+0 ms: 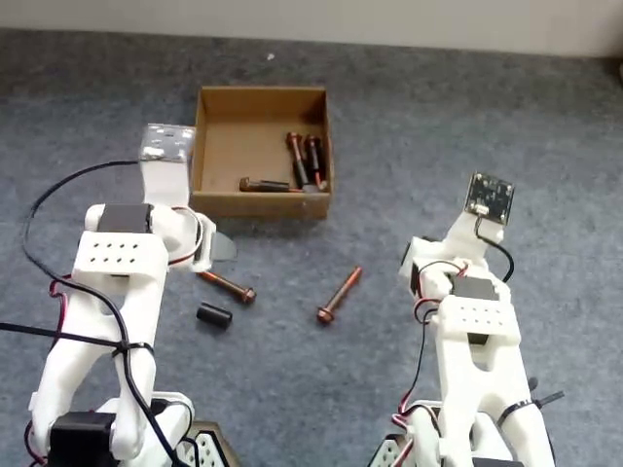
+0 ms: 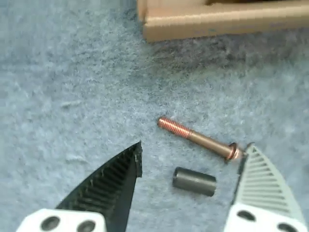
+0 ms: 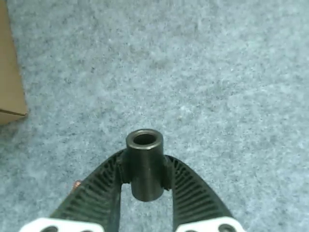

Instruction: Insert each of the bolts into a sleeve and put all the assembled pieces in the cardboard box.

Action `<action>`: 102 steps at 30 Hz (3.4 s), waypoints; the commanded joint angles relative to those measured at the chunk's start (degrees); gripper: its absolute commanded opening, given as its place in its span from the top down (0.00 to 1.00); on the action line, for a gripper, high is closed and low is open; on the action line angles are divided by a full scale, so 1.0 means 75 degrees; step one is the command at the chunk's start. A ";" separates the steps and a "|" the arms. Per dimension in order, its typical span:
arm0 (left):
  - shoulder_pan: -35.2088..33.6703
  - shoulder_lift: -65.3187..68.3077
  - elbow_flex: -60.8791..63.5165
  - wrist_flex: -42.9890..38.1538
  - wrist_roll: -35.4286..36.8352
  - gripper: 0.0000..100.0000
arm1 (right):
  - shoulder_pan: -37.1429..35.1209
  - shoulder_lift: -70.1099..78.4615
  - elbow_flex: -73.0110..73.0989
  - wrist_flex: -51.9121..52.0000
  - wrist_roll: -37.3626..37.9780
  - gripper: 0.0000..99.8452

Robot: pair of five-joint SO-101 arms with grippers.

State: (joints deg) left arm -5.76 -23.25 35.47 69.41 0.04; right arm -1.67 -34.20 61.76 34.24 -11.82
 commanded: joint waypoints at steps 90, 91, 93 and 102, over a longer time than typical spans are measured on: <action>0.2315 -0.0803 0.0275 -0.2075 0.1196 0.99 | -0.2174 -0.1553 0.0768 -0.0158 -0.0094 1.00; 0.2256 -0.0979 0.0568 -0.2426 0.1278 0.99 | -0.2303 -0.2022 0.1002 -0.0158 -0.0094 1.00; 0.2245 -0.1389 0.1225 -0.3247 0.1289 0.99 | -0.2538 -0.3007 0.1471 -0.0170 -0.0082 1.00; 0.2256 -0.4390 0.3569 -0.5462 0.2379 0.99 | -0.3616 -0.6476 0.3733 -0.0756 -0.0012 1.00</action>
State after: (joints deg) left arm 10.77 -46.02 58.15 35.21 11.21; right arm -26.20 -75.52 86.55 32.31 -11.82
